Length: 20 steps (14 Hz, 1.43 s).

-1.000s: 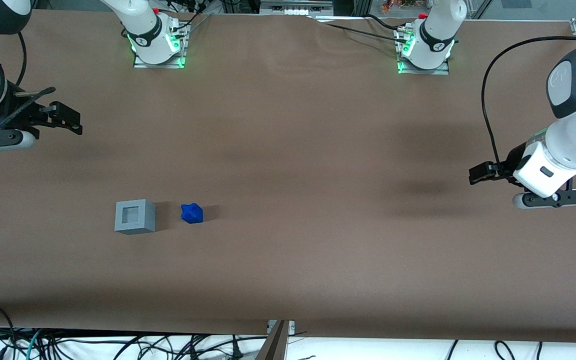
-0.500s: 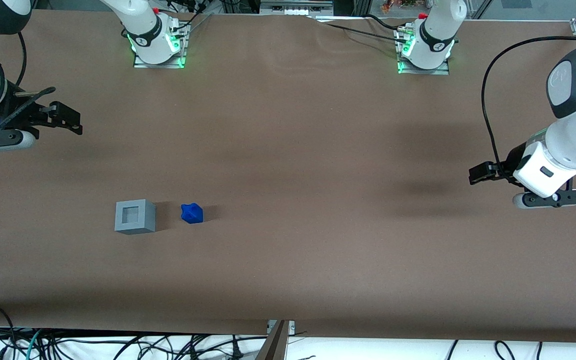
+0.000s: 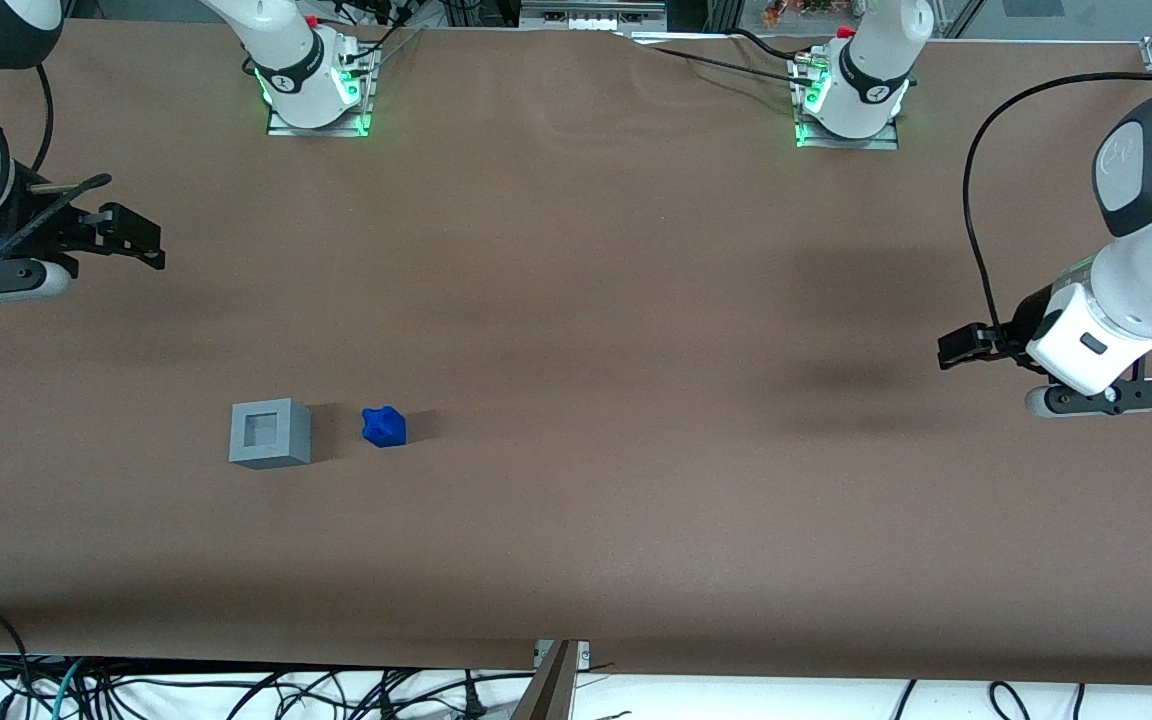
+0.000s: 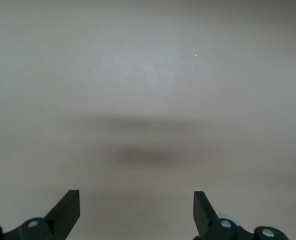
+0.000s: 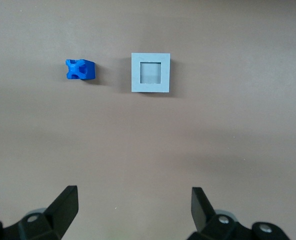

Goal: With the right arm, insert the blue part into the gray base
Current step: 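Move the open right gripper down over the blue block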

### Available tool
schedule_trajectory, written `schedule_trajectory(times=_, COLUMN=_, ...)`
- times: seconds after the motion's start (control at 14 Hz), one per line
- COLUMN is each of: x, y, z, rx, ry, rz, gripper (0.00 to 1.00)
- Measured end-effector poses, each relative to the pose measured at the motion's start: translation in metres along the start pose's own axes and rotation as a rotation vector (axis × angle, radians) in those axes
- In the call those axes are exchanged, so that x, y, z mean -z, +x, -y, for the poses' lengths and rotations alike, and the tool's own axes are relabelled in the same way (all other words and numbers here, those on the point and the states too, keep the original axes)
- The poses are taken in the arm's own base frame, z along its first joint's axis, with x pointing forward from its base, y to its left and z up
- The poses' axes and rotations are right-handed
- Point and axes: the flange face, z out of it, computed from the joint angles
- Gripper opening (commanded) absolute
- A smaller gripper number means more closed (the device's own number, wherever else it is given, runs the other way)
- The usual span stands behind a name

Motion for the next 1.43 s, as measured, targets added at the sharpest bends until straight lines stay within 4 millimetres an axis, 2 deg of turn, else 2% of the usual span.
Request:
schedule_trajectory(times=0.43, x=-0.007, y=0.004, z=0.011, rx=0.020, ry=0.001, rz=0.013, gripper=0.99)
schedule_trajectory(times=0.64, x=-0.023, y=0.012, z=0.019, rx=0.032, ry=0.002, rz=0.013, gripper=1.00)
schedule_trajectory(times=0.86, x=-0.055, y=0.026, z=0.036, rx=0.040, ry=0.007, rz=-0.005, gripper=0.99)
schedule_trajectory(times=1.07, x=-0.091, y=0.043, z=0.073, rx=0.040, ry=0.006, rz=-0.014, gripper=0.99)
schedule_trajectory(times=1.21, x=-0.128, y=0.060, z=0.103, rx=0.021, ry=0.006, rz=-0.030, gripper=0.99)
schedule_trajectory(times=1.43, x=-0.196, y=0.087, z=0.146, rx=0.008, ry=0.010, rz=-0.071, gripper=0.99)
